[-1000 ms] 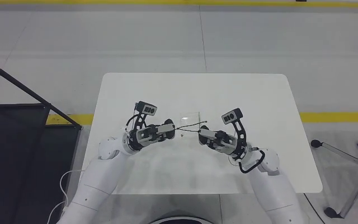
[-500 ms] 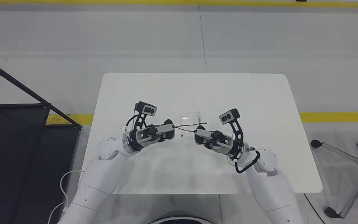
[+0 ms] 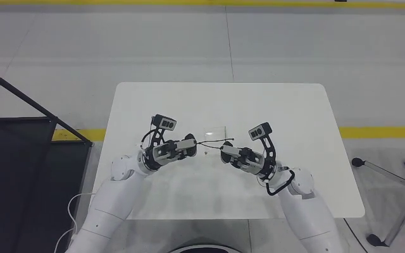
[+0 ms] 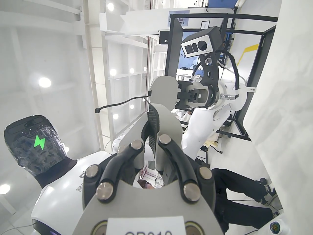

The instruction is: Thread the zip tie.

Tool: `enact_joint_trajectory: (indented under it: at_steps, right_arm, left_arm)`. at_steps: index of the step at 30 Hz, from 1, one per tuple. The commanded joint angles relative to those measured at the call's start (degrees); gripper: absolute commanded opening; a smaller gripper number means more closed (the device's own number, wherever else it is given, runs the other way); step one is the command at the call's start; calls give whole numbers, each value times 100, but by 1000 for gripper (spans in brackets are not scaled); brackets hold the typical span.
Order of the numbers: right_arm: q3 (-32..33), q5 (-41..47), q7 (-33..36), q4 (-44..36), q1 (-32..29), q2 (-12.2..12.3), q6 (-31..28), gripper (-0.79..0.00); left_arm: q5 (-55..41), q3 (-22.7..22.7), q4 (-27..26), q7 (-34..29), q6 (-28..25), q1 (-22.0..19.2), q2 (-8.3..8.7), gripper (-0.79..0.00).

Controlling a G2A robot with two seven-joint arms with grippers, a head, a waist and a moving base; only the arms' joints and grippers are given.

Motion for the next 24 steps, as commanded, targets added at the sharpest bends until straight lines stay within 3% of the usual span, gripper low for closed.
enact_joint_trajectory:
  at_steps: [1,8,19,24]
  right_arm:
    - [-2,-3,5,4,4,4,6,-785]
    - [-9,9,1,6,8,16,12,-785]
    - [-24,13,-27,-1,10,32,5,-785]
    - [-27,24,-32,-7,10,40,4,-785]
  left_arm:
    - [-10,-4,4,-7,7,-1,-3,-643]
    - [-2,-14,19,-23,23,-6,-13,-643]
    - [71,-28,21,-36,36,-13,-22,-782]
    - [103,-34,31,-7,7,-10,-27,-785]
